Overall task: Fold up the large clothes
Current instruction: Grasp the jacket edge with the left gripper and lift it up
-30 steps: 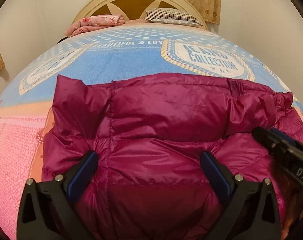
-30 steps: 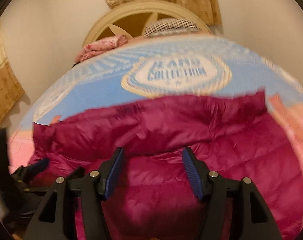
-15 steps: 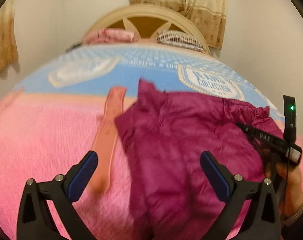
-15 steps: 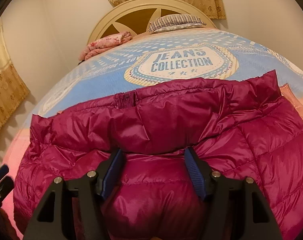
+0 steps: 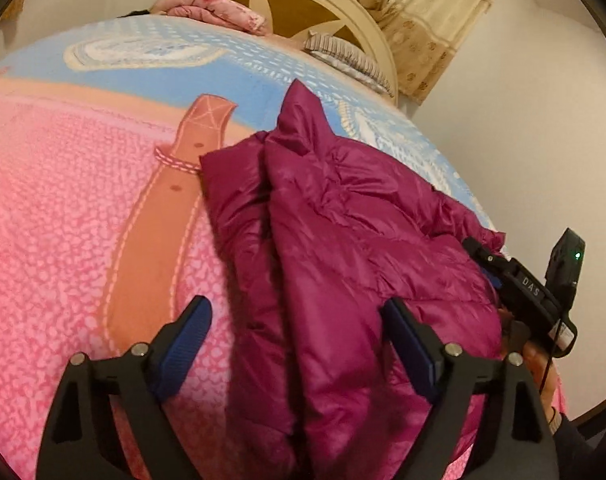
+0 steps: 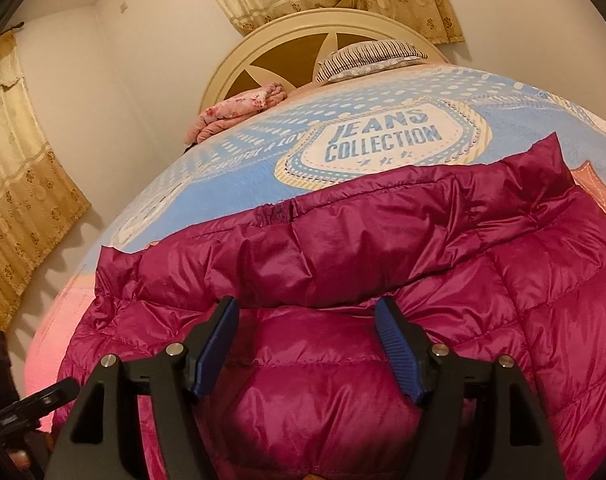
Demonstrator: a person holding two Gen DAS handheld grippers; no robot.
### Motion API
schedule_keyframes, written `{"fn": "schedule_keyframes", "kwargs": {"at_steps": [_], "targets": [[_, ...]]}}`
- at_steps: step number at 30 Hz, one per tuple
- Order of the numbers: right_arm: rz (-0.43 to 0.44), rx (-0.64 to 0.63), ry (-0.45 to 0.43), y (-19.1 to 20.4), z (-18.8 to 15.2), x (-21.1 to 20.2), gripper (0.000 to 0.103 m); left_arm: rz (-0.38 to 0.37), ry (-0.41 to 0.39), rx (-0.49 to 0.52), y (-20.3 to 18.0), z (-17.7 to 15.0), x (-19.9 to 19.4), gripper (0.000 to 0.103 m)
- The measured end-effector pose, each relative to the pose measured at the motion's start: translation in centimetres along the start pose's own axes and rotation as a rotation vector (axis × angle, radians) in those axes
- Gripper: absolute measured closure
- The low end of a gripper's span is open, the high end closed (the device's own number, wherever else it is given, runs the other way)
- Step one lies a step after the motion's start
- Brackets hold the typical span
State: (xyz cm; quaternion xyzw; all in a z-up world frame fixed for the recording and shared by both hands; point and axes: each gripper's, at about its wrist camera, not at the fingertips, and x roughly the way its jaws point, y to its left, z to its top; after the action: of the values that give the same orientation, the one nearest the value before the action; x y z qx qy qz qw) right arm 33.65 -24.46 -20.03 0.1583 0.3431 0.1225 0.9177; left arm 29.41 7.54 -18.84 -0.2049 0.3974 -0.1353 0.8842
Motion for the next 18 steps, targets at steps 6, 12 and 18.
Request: {"fn": "schedule_keyframes", "kwargs": {"at_steps": [6,12,18], "targets": [[0.006,-0.018,0.009,0.3,0.1,0.2,0.032,-0.133,0.031,0.048,-1.0,-0.4,0.0,0.084],[-0.048,-0.068,-0.007,1.7,0.4,-2.3,0.032,-0.214,-0.005,0.004,-1.5,0.2,-2.1,0.087],[-0.166,-0.258,0.122,3.5,-2.1,-0.5,0.032,-0.29,-0.065,0.053,-4.2,0.5,-5.4,0.088]]}}
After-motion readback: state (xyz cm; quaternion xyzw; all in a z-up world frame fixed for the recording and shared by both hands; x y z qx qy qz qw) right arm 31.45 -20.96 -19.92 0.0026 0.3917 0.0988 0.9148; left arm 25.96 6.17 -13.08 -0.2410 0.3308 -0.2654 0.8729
